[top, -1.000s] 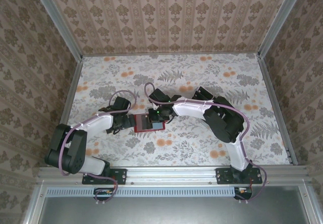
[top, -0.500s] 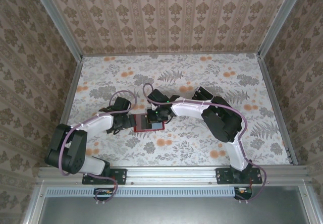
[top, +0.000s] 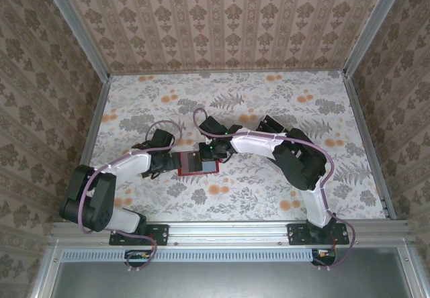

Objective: Put the credit cards into the card holder

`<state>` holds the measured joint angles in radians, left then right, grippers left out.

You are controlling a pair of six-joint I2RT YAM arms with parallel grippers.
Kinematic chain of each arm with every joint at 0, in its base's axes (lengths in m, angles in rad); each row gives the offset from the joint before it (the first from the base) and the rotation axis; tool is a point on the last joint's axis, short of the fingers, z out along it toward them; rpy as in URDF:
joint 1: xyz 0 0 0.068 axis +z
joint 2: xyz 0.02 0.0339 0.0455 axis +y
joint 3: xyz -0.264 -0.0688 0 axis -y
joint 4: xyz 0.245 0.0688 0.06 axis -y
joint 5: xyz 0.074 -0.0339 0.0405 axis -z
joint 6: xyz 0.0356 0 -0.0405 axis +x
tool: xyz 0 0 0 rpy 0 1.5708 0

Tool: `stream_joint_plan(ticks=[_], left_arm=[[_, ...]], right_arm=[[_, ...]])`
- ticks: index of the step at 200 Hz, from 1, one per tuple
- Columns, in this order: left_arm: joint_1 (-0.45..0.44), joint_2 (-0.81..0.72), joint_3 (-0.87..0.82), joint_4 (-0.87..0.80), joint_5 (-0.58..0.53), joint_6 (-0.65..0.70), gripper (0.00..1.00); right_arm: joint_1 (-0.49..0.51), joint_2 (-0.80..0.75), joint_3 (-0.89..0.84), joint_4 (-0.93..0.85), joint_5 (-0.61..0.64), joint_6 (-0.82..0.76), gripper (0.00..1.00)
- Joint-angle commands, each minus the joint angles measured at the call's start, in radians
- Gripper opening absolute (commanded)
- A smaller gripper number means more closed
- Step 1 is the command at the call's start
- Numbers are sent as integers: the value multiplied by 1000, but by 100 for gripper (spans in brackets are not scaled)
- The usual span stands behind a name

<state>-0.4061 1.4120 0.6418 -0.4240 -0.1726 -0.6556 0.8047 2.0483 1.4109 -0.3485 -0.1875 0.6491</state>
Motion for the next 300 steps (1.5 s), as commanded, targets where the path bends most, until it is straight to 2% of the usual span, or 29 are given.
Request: stream_joint_plan(ticks=[1,300], left_arm=[[-9,44,-28,45,45,-10,100],[-31,82,-34,84,65,-13,100]], right_arm=[[-2,1,-15,-38,22,-18,8],[75,124,131,-49,-57,5,8]])
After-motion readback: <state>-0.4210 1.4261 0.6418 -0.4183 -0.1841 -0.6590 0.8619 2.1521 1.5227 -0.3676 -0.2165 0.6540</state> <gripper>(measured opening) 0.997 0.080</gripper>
